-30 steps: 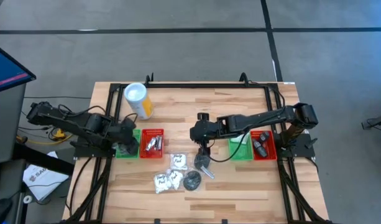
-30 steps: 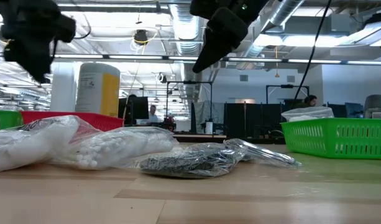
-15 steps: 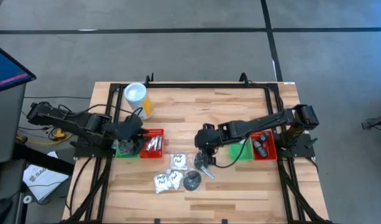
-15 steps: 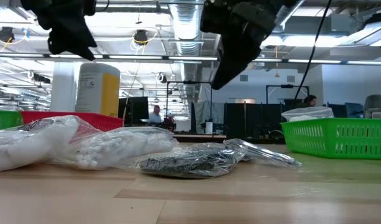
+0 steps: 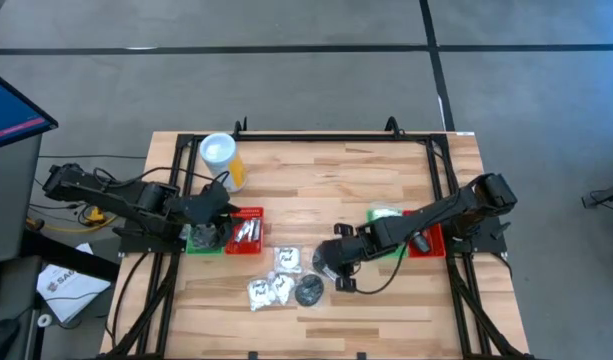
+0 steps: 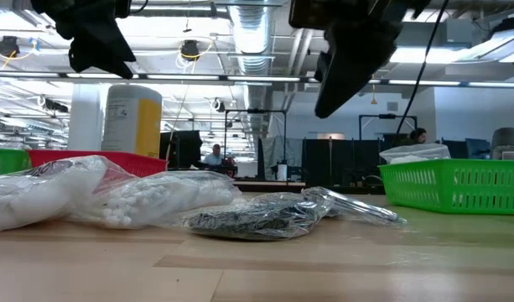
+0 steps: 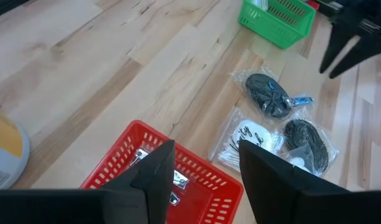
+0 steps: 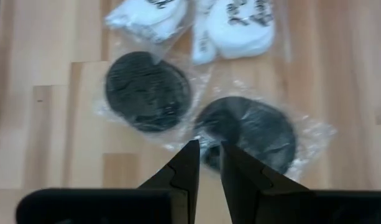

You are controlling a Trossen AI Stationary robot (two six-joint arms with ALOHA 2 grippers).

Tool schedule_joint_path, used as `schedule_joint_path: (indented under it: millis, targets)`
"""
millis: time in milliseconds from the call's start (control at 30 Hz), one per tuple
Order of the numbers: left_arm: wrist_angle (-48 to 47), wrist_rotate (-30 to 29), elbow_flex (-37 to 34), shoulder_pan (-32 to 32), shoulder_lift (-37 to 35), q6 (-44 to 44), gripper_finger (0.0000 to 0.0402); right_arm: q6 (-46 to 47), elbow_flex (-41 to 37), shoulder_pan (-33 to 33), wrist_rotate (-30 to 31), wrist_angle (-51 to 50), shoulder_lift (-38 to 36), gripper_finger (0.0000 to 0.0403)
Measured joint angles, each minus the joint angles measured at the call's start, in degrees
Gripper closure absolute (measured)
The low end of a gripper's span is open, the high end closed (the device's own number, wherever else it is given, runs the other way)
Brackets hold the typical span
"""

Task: Pick & Place Travel size toiletries
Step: Put the silver nail cutter into the left red bin

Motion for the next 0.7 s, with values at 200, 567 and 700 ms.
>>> schedule_joint_path:
  millis: [200, 567, 700]
  targets:
    - [0.0, 0.01, 0.0, 0.0, 0.0, 0.02, 0.0233, 5.15, 0.0, 3.3, 0.02, -0.1, 0.02, 0.0347]
    - [0.01, 0.02, 0.0, 0.0, 0.0, 0.01, 0.0231, 13.71, -0.04, 6.79, 0.03, -0.08, 6.78, 0.0344]
    - [0.07, 0.0, 0.02, 0.0, 0.0, 0.0, 0.0231, 15.38, 0.06, 7.1, 0.04, 0.25, 7.97, 0.0329]
